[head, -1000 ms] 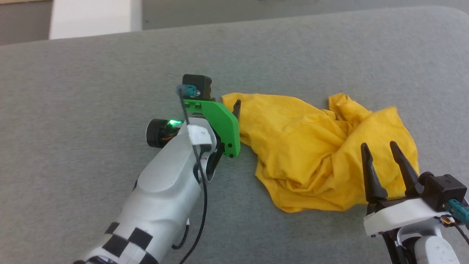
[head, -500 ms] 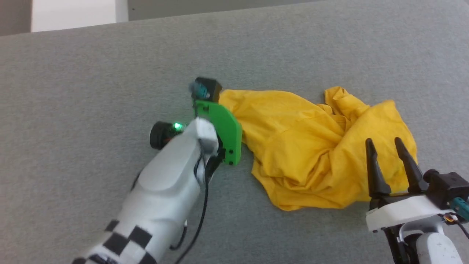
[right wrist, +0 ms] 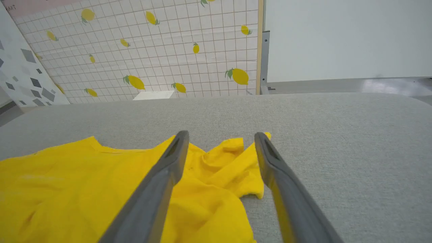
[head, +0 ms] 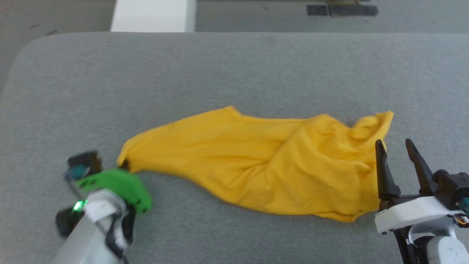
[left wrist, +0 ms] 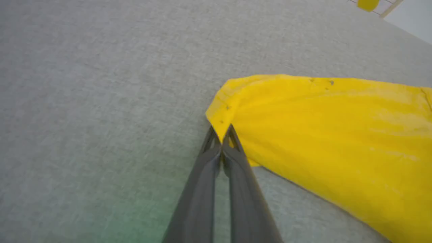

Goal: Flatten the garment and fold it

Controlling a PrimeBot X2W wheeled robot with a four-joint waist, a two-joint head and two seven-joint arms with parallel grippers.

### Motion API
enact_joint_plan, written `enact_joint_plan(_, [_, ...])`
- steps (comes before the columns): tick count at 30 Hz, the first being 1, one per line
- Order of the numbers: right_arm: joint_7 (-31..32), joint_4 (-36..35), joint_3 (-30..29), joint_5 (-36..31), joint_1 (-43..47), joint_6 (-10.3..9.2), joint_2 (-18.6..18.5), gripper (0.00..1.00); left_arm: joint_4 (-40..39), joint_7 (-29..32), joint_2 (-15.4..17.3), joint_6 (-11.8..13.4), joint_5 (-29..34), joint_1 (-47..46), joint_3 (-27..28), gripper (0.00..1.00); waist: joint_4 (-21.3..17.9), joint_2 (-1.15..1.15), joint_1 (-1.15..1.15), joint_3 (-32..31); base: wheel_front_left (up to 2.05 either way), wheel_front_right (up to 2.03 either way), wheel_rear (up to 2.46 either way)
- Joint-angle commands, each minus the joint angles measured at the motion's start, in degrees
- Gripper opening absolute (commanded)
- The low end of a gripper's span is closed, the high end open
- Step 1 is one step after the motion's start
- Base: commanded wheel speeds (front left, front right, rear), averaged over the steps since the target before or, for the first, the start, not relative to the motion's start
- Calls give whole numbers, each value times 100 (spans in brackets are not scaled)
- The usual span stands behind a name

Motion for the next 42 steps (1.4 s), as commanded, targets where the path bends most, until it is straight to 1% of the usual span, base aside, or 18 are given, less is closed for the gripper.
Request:
enact_joint_plan(1, [48,-51,0,-54,62,-8,3,100,-128,-27,111,137,-94,283,112,0,319,0,0,-257,0,0,0])
enact_joint_plan(5, [227,-78,-15,-67,148,-8,3,100,-504,19,274,465,-272,977,355,0,463,0,0,-367,0,0,0])
enact_joint_plan(8, [469,-44,-108,-57,218,-8,3,100,-722,94,234,544,-436,1348,414,0,542,0,0,-425,0,0,0])
enact_joint_plan(9, [536,-34,-127,-52,231,-8,3,100,-791,70,200,509,-476,1410,419,21,561,0,0,-437,0,0,0])
enact_joint_plan(10, [618,-25,-130,-43,244,-8,3,100,-879,-23,141,444,-524,1465,448,92,577,0,0,-448,0,0,0])
enact_joint_plan(11, [680,-21,-115,-44,249,-8,3,100,-936,-139,95,386,-543,1494,474,100,590,0,0,-459,0,0,0])
enact_joint_plan(13, [823,-8,-42,-21,235,-8,3,100,-1032,-455,10,216,-513,1516,488,100,612,0,0,-483,0,0,0])
enact_joint_plan(15, [1060,19,84,5,228,-8,3,100,-1131,-941,-103,5,-442,1479,534,100,630,0,0,-497,0,0,0])
enact_joint_plan(18, [1564,79,281,-3,211,-8,3,100,-1178,-1402,-195,-188,-224,1376,554,100,650,0,0,-500,0,0,0])
enact_joint_plan(20, [1974,114,360,17,169,-8,3,100,-1207,-1532,-264,-283,-64,1295,614,100,654,0,0,-480,0,0,0])
enact_joint_plan(25, [2940,221,225,-18,-142,-8,3,100,-1368,-1609,-462,-504,462,1105,820,100,646,0,0,-330,0,0,0])
enact_joint_plan(31, [3634,488,261,41,-606,-8,3,100,-1499,-1613,-794,-784,999,1009,1033,100,640,0,0,-123,0,0,0])
enact_joint_plan(32, [3750,541,295,70,-643,-8,3,72,-1485,-1613,-840,-826,1045,1003,1062,100,640,0,0,-111,0,0,0])
enact_joint_plan(33, [3872,578,353,126,-677,-8,3,37,-1459,-1613,-891,-875,1097,996,1097,100,639,0,0,-99,0,0,0])
enact_joint_plan(34, [3950,583,413,173,-692,-8,3,13,-1439,-1613,-929,-910,1142,992,1125,100,639,0,0,-95,0,0,0])
enact_joint_plan(35, [4032,565,470,216,-688,-8,3,0,-1414,-1613,-974,-949,1191,991,1162,100,636,0,0,-98,0,0,0])
enact_joint_plan(38, [4216,354,591,236,-537,-8,3,0,-1335,-1614,-1077,-1044,1285,1003,1256,100,634,0,0,-135,0,0,0])
enact_joint_plan(42, [4617,-281,574,358,121,-8,3,0,-1217,-1614,-1183,-1147,1385,1045,1365,100,633,0,0,-242,0,0,0])
